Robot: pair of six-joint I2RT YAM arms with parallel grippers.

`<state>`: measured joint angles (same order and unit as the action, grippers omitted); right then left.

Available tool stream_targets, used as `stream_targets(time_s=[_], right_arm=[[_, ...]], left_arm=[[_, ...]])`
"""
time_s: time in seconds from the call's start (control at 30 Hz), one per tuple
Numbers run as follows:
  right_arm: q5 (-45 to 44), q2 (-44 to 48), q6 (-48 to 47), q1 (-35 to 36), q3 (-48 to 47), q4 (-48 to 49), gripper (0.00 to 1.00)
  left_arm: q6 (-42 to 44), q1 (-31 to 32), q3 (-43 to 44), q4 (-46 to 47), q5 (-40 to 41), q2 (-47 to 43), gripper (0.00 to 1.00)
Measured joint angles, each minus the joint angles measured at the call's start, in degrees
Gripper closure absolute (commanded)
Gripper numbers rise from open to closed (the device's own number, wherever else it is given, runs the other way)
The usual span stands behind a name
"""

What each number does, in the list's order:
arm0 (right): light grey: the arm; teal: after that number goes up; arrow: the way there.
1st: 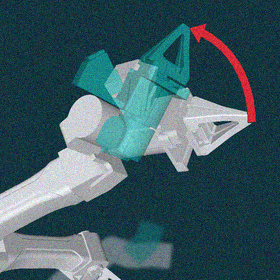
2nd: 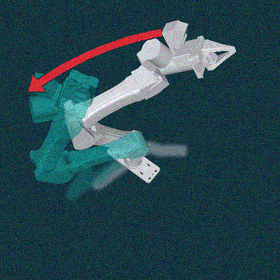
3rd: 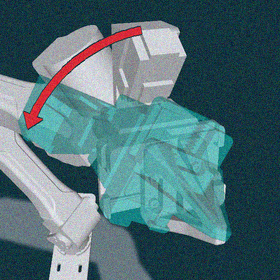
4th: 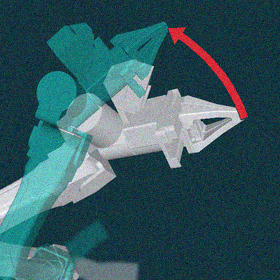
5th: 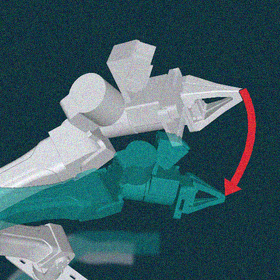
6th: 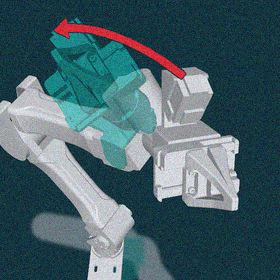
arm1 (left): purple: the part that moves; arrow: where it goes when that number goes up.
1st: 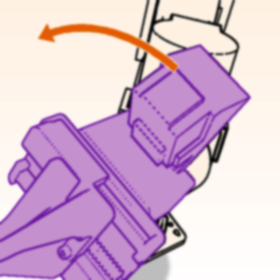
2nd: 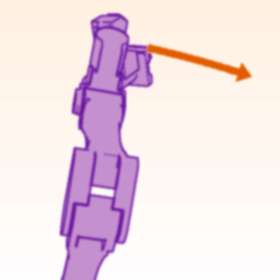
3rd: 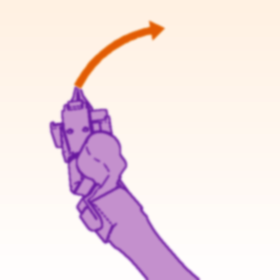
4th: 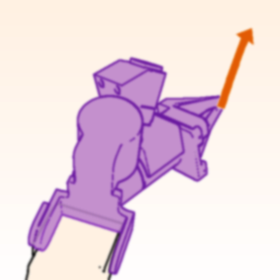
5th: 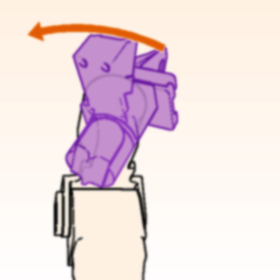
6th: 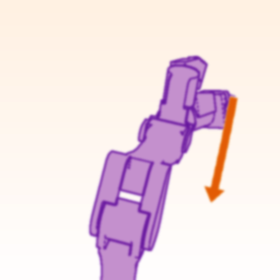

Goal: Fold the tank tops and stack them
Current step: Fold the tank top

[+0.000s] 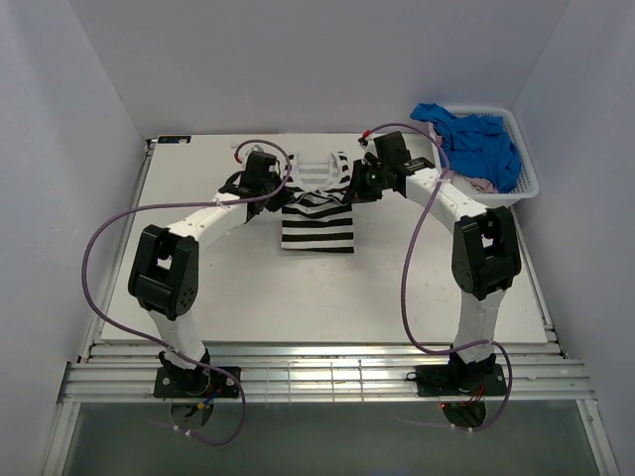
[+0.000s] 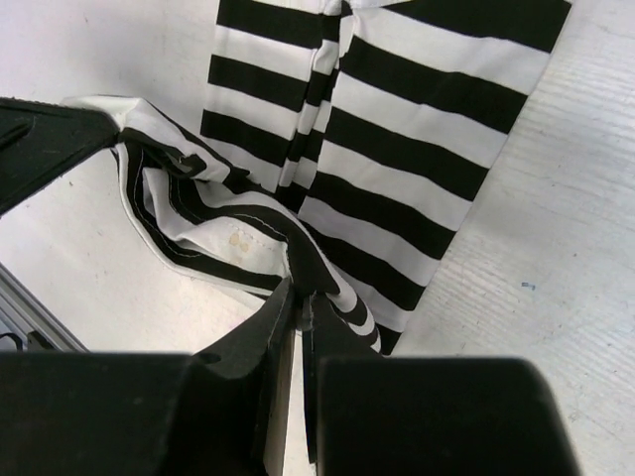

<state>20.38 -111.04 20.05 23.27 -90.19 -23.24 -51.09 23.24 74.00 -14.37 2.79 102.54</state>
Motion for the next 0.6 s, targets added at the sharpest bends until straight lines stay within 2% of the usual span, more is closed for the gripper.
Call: stream_targets(time_s=[0.6], right_arm=[[2.58, -10.71, -1.42, -2.27, -9.05, 0.66, 0.92]], left_arm=[[3.08, -2.56, 6.84, 2.43, -2.08, 10.27, 1.00]])
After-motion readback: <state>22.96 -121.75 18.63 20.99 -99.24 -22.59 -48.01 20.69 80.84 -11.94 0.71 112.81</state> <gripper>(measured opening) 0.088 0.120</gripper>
